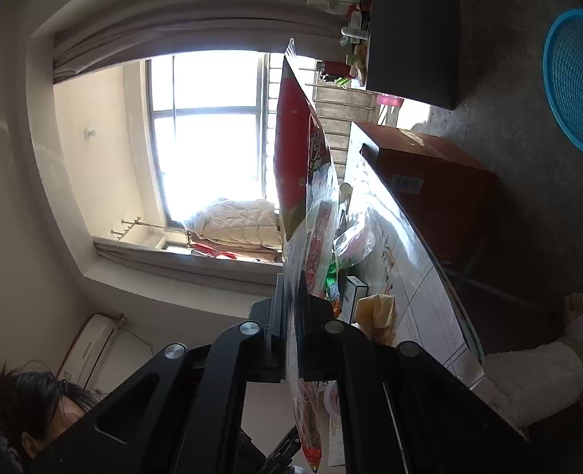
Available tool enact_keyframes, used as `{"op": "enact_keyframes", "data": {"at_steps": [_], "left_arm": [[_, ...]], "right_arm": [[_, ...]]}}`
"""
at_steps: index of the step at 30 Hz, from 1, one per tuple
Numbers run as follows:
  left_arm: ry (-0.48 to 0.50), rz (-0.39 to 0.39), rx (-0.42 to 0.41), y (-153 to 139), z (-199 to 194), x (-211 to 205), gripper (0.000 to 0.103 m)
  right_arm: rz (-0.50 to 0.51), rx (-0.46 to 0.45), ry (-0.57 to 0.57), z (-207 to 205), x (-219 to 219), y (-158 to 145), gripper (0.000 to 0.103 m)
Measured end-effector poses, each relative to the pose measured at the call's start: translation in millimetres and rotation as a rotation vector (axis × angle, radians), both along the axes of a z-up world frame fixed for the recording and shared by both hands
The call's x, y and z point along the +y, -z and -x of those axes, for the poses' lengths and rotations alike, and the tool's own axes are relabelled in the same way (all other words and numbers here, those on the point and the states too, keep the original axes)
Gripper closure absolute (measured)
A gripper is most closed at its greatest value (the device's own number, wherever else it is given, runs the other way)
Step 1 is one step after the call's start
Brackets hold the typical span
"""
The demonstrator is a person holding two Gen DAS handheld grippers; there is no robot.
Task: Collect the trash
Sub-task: 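Carry the red wrapper to the blue basket with the right tool while the left tool holds the clear tub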
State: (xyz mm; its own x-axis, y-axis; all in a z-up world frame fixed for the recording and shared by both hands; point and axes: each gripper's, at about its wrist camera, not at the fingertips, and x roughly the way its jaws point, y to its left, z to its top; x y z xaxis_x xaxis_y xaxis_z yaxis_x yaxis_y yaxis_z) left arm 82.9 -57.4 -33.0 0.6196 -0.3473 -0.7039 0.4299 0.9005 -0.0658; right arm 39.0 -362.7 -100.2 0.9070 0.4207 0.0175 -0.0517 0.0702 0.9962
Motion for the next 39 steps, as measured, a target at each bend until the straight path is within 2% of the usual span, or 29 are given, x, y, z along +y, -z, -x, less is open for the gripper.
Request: {"op": "enact_keyframes", "data": {"at_steps": [1,3,5,9,14,18,22,26,29,32,35,39], "left_arm": [[-0.012,-0.038,0.002,4,0,-6,0.045],[-0.029,-0.094,0.013,12,-1,-14,0.060],[-0.042,-0.122,0.024,17,-3,-15,0.069],[-0.067,-0.141,0.048,18,-3,-12,0.098],[-0.095,-0.148,0.053,14,3,-3,0.099],[-0.073,-0.114,0.041,-3,9,-6,0.099],[-0.005,-0.040,0.040,-23,4,-22,0.099],[0.080,0.026,0.063,-33,-13,-51,0.099],[0.129,0.071,0.096,-33,-28,-74,0.099],[0.152,0.087,0.119,-29,-42,-95,0.099],[0.168,0.102,0.151,-23,-55,-112,0.099],[0.174,0.083,0.162,-15,-66,-126,0.099]], "right_arm": [[-0.003,-0.001,0.003,3,-1,0,0.099],[-0.013,-0.003,0.010,8,-5,2,0.099],[-0.020,-0.002,0.018,12,-10,5,0.099],[-0.022,-0.007,0.041,24,-21,9,0.099],[0.000,-0.031,0.091,43,-40,5,0.099],[0.059,-0.036,0.192,72,-65,-7,0.099],[0.214,0.042,0.339,101,-92,-23,0.099],[0.389,0.163,0.456,103,-114,-28,0.099],[0.508,0.263,0.501,83,-129,-19,0.099],[0.601,0.375,0.499,43,-144,3,0.099],[0.703,0.485,0.490,-3,-158,37,0.099],[0.830,0.620,0.473,-65,-173,90,0.099]]}}
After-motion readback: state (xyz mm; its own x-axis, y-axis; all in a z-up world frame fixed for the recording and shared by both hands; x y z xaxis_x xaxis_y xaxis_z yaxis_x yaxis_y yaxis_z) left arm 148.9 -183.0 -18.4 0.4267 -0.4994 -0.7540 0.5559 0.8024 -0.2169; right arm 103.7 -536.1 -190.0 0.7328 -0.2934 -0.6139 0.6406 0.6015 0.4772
